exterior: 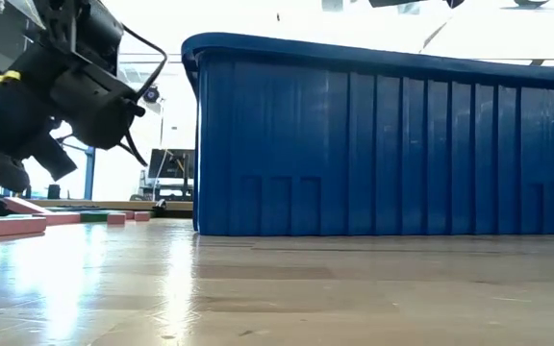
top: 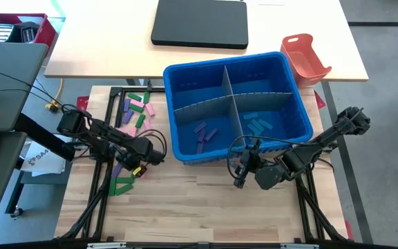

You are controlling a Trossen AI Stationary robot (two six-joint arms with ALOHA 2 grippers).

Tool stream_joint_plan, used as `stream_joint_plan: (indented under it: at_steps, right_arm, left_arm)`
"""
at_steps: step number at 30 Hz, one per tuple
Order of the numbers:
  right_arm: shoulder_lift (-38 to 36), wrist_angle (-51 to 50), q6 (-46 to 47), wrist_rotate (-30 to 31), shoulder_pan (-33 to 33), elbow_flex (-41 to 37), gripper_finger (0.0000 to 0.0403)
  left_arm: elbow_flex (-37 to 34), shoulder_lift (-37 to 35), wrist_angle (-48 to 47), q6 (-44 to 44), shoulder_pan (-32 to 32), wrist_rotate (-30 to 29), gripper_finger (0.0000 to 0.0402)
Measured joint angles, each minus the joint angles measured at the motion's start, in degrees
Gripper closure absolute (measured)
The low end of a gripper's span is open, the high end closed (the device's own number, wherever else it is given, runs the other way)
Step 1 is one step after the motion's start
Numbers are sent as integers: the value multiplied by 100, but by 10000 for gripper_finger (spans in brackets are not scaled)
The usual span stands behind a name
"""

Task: Sort blocks
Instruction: Put the purple block into the blue bin with the other purple block

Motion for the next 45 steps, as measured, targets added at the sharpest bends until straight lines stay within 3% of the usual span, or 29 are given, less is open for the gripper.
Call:
stream_joint_plan:
  at_steps: [4, 10, 20, 26, 32, 38, 45]
  right_arm:
    - [0, 1, -11, 0, -1, 0, 234]
    - [0, 1, -11, 0, 0, 0, 234]
    - [0, 2, 28, 0, -2, 0, 234]
    - [0, 2, 26, 46, -2, 2, 234]
    - [0, 2, 28, 46, -2, 0, 234]
    - [0, 2, 23, 46, 0, 0, 234]
    - [29, 2, 28, 44, -2, 0, 234]
  left_arm:
    - [0, 0, 3, -208, -227, -135, 393]
    - [-2, 170, -2, -500, -587, -384, 398]
    - [47, 917, -165, -481, -921, -270, 401]
    - [391, 791, 81, -518, -948, -461, 401]
    - [745, 712, -306, -536, -909, -550, 401]
    - [581, 710, -1152, -593, -880, -462, 401]
    - [95, 733, -369, -513, -902, -6, 401]
